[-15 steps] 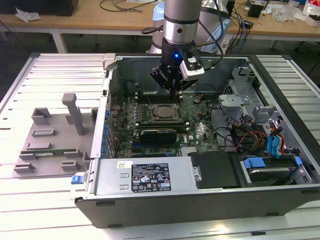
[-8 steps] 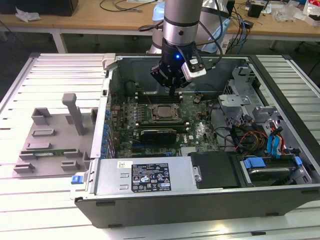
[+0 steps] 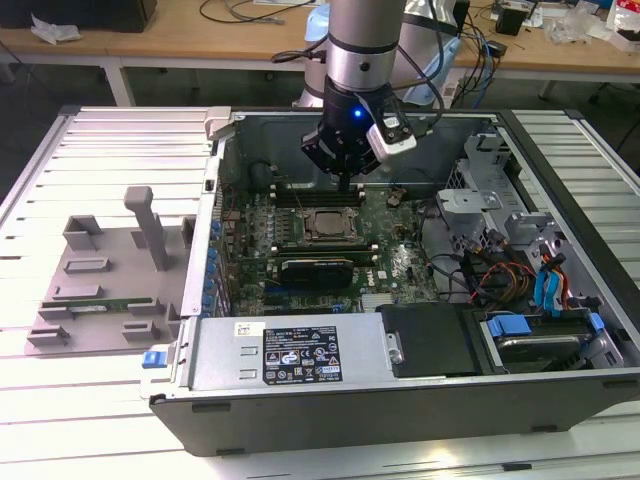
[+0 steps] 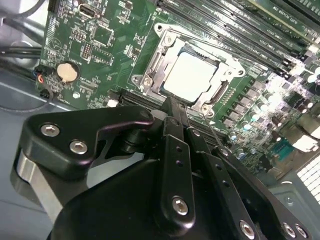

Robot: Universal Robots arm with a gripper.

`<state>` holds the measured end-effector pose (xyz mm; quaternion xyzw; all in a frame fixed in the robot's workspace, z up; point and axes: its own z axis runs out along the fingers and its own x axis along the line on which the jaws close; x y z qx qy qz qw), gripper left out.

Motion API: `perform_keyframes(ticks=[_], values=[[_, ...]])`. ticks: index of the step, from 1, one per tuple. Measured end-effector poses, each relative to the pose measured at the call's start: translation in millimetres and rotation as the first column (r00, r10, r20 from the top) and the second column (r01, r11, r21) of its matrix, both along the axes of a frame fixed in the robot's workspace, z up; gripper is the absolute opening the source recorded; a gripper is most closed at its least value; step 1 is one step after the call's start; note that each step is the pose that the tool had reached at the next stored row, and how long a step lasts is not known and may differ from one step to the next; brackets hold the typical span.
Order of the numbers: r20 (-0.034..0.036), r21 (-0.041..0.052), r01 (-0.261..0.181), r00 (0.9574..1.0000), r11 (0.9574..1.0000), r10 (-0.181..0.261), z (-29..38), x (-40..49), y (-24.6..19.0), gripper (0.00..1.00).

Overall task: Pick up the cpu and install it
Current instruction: 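Install the first cpu locking lever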

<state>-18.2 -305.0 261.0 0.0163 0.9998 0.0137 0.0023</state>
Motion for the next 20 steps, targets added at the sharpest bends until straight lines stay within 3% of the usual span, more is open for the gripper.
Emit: perform_keyframes(ticks=[3, 7, 12, 13, 15, 20], values=[[-0.0002, -0.0057, -0.037, 0.9993, 0.9993, 0.037, 0.1, 0.0, -0.1, 0.11], [-0.0002, -0.0069, -0.039, 0.9992, 0.9992, 0.039, 0.1, -0.8, 0.0, 0.11], [-0.0005, -0.0226, -0.040, 0.9992, 0.9990, 0.040, 0.1, -16.9, 0.0, 0.11], [-0.0002, -0.0259, -0.040, 0.9992, 0.9989, 0.040, 0.0, -22.8, 0.0, 0.11], [0.0003, -0.0269, -0.040, 0.9992, 0.9989, 0.040, 0.0, -43.2, 0.2, 0.11], [0.0019, -0.0340, -0.039, 0.9992, 0.9986, 0.040, -0.1, -73.3, 3.5, 0.11]])
